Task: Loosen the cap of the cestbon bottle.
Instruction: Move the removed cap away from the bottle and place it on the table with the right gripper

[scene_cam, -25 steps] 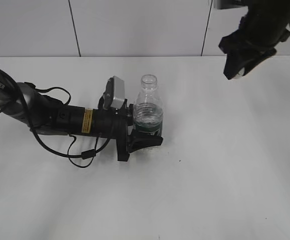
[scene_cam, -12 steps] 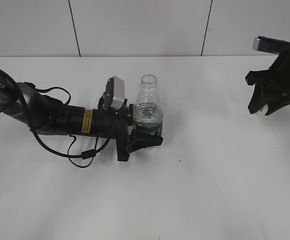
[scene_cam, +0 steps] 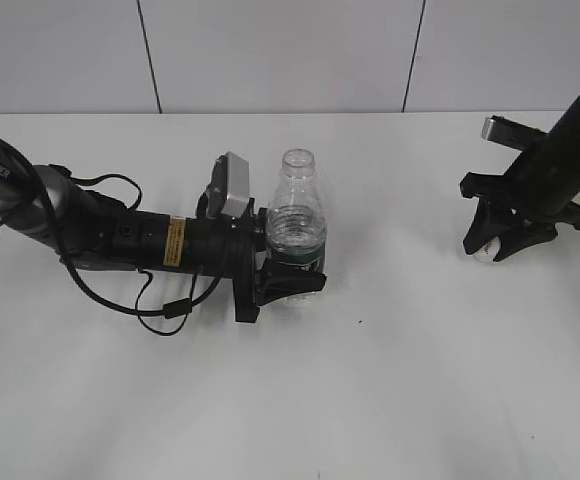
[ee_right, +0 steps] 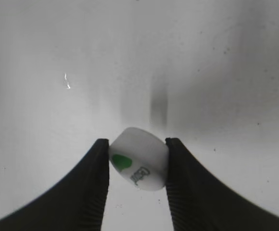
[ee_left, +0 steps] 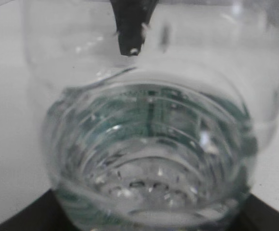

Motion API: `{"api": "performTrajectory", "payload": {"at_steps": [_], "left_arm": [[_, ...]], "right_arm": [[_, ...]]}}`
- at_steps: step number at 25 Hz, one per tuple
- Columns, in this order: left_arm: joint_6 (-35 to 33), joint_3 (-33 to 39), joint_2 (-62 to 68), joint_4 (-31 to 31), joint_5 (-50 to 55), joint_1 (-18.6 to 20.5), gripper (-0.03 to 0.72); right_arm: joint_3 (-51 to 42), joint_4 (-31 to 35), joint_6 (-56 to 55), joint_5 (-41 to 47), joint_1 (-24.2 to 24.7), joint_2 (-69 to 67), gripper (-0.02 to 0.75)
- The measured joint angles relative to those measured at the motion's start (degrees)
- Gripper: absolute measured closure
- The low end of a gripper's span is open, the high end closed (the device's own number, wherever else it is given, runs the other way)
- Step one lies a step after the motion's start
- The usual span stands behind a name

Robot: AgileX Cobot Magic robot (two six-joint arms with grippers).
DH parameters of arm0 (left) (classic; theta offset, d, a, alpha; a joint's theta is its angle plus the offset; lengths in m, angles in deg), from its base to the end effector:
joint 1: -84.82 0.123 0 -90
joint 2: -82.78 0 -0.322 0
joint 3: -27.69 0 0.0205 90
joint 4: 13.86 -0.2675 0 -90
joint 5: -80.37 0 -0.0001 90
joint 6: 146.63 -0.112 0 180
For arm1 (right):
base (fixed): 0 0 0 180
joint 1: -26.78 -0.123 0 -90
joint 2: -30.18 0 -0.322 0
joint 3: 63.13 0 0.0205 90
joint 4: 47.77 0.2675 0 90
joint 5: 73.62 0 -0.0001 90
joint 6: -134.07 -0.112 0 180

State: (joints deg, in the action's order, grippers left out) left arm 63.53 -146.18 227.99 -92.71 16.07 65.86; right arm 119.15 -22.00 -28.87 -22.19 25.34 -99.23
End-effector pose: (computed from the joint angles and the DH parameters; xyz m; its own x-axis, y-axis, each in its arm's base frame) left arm 0.3945 -0.2402 0.0485 -0.0279 0.2958 -0.9548 0.9981 0.0599 -0.0106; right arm 0.4369 0.0491 0.1216 -0.9965 -0.0301 -0.0785 -0.0550 0.9394 0.3385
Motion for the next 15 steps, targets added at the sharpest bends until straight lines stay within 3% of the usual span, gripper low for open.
{"api": "performTrajectory", "payload": {"at_steps": [15], "left_arm": [[0.00, 0.00, 0.00, 0.00, 0.00, 0.00, 0.284]], "right_arm": [[0.00, -2.64, -3.12, -0.56, 0.00, -0.13, 0.461]]}}
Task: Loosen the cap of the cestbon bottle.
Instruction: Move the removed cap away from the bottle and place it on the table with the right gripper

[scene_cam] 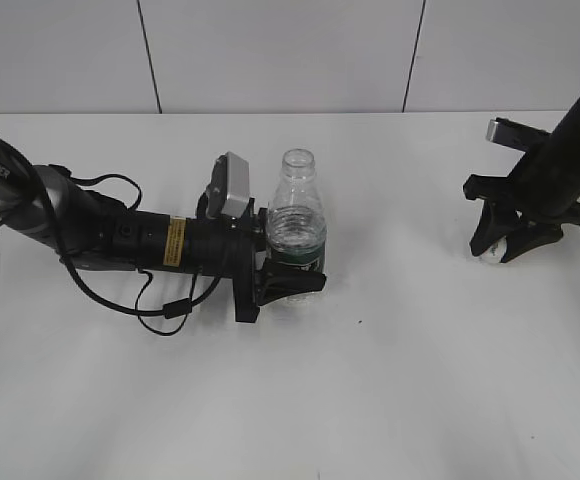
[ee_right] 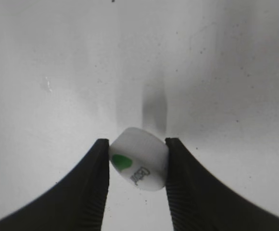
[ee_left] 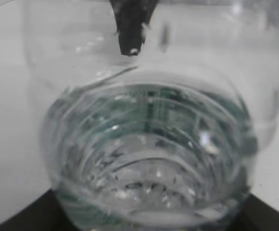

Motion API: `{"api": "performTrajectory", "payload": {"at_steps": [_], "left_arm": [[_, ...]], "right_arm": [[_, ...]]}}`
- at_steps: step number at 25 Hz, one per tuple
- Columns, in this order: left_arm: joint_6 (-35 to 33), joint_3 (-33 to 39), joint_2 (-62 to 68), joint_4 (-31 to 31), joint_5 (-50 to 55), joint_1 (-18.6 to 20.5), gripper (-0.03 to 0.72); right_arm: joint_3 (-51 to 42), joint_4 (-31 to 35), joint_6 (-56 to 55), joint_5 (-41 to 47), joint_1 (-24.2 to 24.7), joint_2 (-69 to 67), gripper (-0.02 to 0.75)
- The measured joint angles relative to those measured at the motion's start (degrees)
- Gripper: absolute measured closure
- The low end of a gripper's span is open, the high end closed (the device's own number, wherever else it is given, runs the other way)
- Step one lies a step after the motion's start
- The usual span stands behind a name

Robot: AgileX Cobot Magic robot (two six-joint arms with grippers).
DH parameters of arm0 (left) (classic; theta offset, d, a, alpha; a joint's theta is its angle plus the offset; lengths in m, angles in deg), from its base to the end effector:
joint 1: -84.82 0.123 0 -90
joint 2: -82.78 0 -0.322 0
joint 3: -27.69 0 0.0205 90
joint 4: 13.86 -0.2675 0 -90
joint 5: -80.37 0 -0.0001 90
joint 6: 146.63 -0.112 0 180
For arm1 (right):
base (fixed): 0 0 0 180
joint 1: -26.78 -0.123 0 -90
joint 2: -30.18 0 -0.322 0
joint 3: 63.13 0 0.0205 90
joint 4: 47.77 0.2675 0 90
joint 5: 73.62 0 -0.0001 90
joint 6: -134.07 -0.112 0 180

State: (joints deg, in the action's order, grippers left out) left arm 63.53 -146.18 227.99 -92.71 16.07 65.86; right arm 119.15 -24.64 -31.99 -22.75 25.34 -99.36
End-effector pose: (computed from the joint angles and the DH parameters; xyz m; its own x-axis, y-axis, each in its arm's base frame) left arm 0.3945 -0.2402 0.0485 -0.0279 0.2958 -0.9548 0.9981 0.0599 -0.0106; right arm 0.4371 0.0452 0.1193 -0.9977 -0.0060 -0.0678 -0.0265 0.9519 0.3053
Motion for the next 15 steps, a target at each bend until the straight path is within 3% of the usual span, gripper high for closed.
{"api": "performTrajectory", "payload": {"at_steps": [15], "left_arm": [[0.00, 0.00, 0.00, 0.00, 0.00, 0.00, 0.284]], "right_arm": [[0.00, 0.28, -2.16, 0.37, 0.00, 0.00, 0.462]]}}
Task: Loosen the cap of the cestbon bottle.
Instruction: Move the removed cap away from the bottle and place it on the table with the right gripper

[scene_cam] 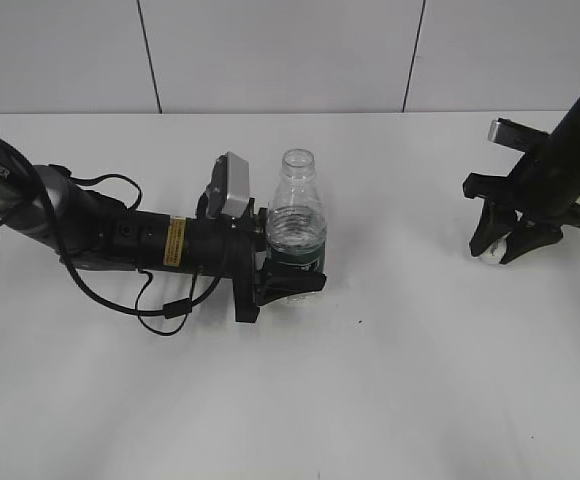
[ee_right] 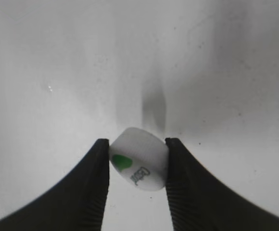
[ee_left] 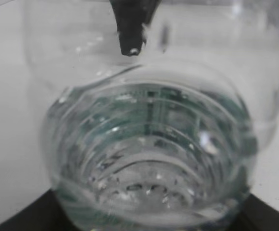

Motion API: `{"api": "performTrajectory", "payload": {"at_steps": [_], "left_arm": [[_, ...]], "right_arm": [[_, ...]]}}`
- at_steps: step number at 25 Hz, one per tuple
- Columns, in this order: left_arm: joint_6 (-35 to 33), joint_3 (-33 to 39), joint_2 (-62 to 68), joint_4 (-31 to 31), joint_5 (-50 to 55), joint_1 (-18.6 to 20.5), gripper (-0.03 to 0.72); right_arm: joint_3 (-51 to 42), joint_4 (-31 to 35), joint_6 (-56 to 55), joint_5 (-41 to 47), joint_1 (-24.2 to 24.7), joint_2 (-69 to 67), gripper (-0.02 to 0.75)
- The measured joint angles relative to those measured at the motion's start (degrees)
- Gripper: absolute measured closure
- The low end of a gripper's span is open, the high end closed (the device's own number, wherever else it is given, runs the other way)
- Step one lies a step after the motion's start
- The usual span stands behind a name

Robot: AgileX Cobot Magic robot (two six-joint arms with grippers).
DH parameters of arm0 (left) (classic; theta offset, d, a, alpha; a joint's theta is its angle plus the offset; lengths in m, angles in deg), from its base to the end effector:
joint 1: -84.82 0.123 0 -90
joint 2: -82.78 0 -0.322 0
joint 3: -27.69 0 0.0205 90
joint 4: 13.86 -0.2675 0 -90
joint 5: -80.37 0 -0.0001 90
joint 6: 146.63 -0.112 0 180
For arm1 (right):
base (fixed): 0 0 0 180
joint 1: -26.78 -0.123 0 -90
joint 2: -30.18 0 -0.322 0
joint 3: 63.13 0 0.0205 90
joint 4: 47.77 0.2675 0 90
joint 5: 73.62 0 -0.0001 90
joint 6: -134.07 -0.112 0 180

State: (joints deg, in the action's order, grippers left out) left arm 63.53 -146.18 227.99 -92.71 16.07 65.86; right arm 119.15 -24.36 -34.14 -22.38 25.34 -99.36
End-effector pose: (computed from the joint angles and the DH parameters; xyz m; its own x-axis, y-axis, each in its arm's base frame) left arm 0.3945 -0.2402 0.0485 -0.0279 0.2958 -0.9548 0.9981 0.0599 -0.0106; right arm 0.4365 0.0457 0.1194 -0.9983 0.0309 -0.0501 0.0137 0.9498 0.3126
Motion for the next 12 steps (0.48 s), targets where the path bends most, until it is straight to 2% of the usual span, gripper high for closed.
{"api": "performTrajectory", "payload": {"at_steps": [7, 12], "left_arm": [[0.00, 0.00, 0.00, 0.00, 0.00, 0.00, 0.284], [0.00, 0.00, 0.00, 0.00, 0.00, 0.00, 0.284]], "right_arm": [[0.00, 0.05, -0.59, 1.51, 0.00, 0.00, 0.461], [0.00, 0.11, -0.69, 1.56, 0.00, 0.00, 0.400]]}}
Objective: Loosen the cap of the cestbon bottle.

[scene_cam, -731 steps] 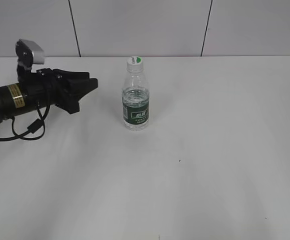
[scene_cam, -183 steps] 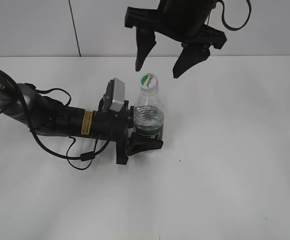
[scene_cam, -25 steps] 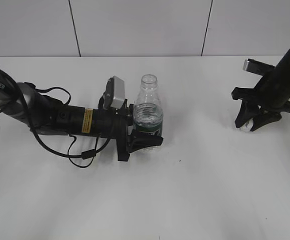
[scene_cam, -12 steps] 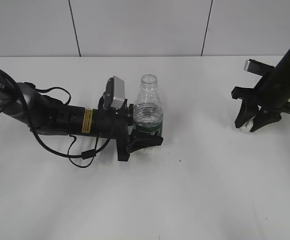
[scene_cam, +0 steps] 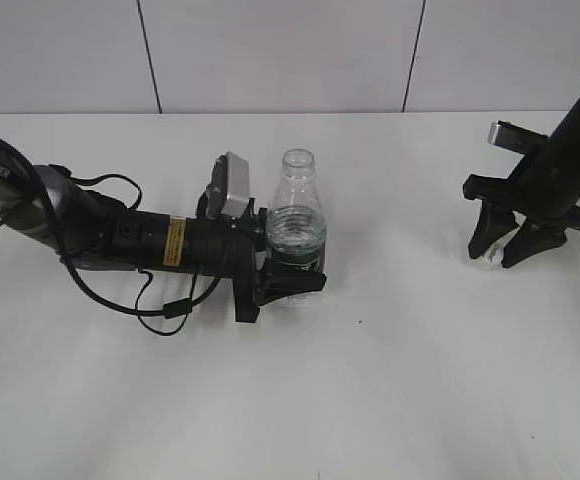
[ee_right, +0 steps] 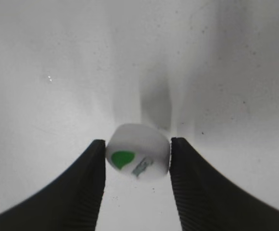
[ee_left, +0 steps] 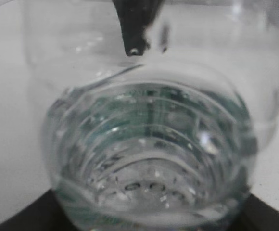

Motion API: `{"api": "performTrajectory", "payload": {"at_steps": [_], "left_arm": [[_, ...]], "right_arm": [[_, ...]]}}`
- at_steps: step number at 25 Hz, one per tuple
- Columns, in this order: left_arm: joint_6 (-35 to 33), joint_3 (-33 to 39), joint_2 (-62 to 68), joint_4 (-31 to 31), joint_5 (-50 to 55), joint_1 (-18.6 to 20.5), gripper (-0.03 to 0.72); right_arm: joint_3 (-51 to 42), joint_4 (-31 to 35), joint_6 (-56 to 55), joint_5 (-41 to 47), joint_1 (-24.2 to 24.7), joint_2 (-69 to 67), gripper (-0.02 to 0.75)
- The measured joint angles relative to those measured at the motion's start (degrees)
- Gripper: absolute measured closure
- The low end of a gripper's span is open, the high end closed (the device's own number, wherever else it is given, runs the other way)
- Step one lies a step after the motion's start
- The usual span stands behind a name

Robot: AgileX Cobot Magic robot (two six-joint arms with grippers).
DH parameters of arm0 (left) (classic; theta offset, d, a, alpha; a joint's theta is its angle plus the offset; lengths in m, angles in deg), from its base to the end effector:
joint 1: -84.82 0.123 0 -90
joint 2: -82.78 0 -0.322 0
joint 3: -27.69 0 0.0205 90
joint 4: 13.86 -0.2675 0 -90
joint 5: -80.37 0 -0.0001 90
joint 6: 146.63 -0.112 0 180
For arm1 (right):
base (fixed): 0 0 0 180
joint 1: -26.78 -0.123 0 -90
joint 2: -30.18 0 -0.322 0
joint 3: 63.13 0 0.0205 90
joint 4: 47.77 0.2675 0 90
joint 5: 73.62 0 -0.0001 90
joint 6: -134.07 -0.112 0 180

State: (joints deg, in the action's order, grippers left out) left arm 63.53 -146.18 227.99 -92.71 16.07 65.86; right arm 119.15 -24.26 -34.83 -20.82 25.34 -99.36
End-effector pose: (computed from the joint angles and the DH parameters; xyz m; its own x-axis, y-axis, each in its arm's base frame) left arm 0.3945 -0.2402 0.0485 -0.0279 0.2958 -0.9548 0.9981 0.0599 -0.0106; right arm 0.4335 0.0465 0.1196 -0.9992 0.0350 -0.0209 0.0265 0.9472 0.3194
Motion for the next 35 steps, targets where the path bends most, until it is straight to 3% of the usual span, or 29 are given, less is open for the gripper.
{"api": "performTrajectory", "payload": {"at_steps": [11, 23, 30, 35], "left_arm": [[0.00, 0.00, 0.00, 0.00, 0.00, 0.00, 0.284], [0.00, 0.00, 0.00, 0.90, -0.04, 0.00, 0.282], [0.00, 0.29, 0.06, 3.12, -0.54, 0.14, 0.196], [0.90, 0.35, 0.06, 3.82, -1.77, 0.16, 0.181]], "right_arm": [[1.65, 0.11, -0.87, 1.94, 0.00, 0.00, 0.295], [17.19, 0.18, -1.83, 15.42, 0.00, 0.00, 0.290], [19.79, 0.26, -3.04, 16.51, 0.00, 0.00, 0.290], [19.79, 0.26, -3.11, 16.73, 0.00, 0.00, 0.290]]}}
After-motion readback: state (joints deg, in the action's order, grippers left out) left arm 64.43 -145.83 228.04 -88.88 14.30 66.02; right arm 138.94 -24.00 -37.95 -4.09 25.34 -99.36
